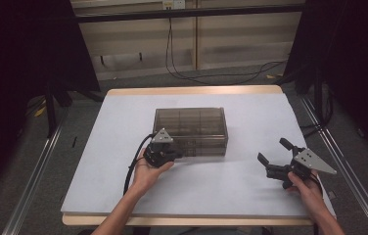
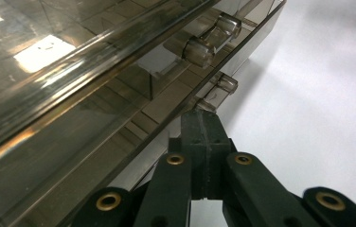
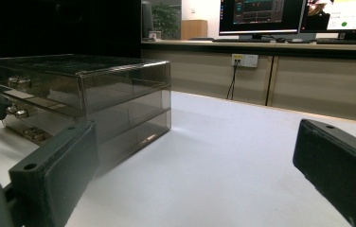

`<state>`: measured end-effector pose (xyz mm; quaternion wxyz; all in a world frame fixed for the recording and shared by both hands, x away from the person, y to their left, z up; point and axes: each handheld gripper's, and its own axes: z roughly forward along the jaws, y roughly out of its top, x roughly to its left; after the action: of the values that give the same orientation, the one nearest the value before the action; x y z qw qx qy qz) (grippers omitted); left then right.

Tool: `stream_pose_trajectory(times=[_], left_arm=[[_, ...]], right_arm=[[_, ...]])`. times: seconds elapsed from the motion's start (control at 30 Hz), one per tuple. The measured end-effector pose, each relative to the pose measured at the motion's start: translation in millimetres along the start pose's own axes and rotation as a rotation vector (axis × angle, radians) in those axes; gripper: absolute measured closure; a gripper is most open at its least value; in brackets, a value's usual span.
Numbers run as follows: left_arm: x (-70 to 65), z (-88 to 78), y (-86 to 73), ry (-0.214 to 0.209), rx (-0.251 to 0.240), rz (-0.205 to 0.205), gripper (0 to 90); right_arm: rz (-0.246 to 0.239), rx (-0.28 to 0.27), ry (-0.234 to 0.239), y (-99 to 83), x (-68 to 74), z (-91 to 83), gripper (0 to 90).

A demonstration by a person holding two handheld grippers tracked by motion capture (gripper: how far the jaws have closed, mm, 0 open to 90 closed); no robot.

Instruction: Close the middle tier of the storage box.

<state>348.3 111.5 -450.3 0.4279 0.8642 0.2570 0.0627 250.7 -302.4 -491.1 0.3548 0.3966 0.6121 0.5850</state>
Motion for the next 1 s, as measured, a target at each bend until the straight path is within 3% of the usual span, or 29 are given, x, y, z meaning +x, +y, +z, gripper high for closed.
stream_pose_trajectory(times=[0.7, 1.0], left_arm=[[3.8, 4.5, 2.3, 0.021, -0.012, -0.031, 90.0], [3.8, 4.2, 5.2, 0.033, 0.004, -0.017, 90.0]], right_arm=[[-0.001, -0.001, 0.001, 0.0, -0.1, 0.1, 0.8], [-0.002, -0.001, 0.001, 0.0, -0.1, 0.1, 0.8]])
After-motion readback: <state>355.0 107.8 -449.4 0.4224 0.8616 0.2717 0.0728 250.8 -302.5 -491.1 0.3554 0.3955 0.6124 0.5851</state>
